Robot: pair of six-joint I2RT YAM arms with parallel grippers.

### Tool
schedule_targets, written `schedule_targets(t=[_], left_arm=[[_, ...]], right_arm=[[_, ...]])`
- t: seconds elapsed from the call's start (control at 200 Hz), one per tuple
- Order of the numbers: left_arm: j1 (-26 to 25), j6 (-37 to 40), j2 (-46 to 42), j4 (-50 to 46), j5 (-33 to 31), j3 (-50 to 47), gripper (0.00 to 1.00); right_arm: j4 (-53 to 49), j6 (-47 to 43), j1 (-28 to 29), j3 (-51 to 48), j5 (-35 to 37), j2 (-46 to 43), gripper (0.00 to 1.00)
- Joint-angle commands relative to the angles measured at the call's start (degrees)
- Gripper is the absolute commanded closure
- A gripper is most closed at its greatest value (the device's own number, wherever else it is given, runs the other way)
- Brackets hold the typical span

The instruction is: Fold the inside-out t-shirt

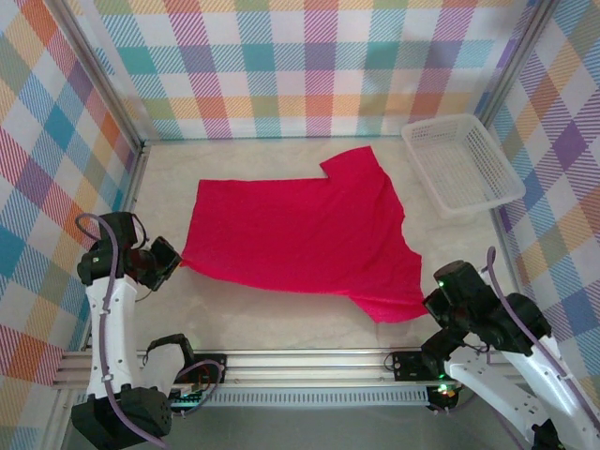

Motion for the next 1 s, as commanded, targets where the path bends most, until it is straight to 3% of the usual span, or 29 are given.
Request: schedule_targets(t=[0.0,0.195,0.365,0.515,0.995], left_arm=[[0.8,1.7,2.0,-0.4,-0.1,0.5,1.00],[0.0,-2.1,10.2,9.5,4.0,-1.7,1.00],[-2.0,-2.5,19.1,12.8,-0.8,1.2,1.00],[-2.3,-1.3,27.7,13.1,-5.8,4.5,1.00],[-4.8,-4.6,44.9,14.2,-7.3,15.5,1.00]], right_arm=[[6.1,-5.1,0.2,1.4,0.5,6.0,1.00],[19.7,-13.4,0.1,7.3,6.2,21.7,1.00],[25.5,-20.9,-2.0,15.4,10.5,34.1,0.97],[30.0,-25.7,-5.5,19.9,9.7,42.1,0.97],[35.7,-32.3,-12.5,32.9,4.6,61.9,0.98]])
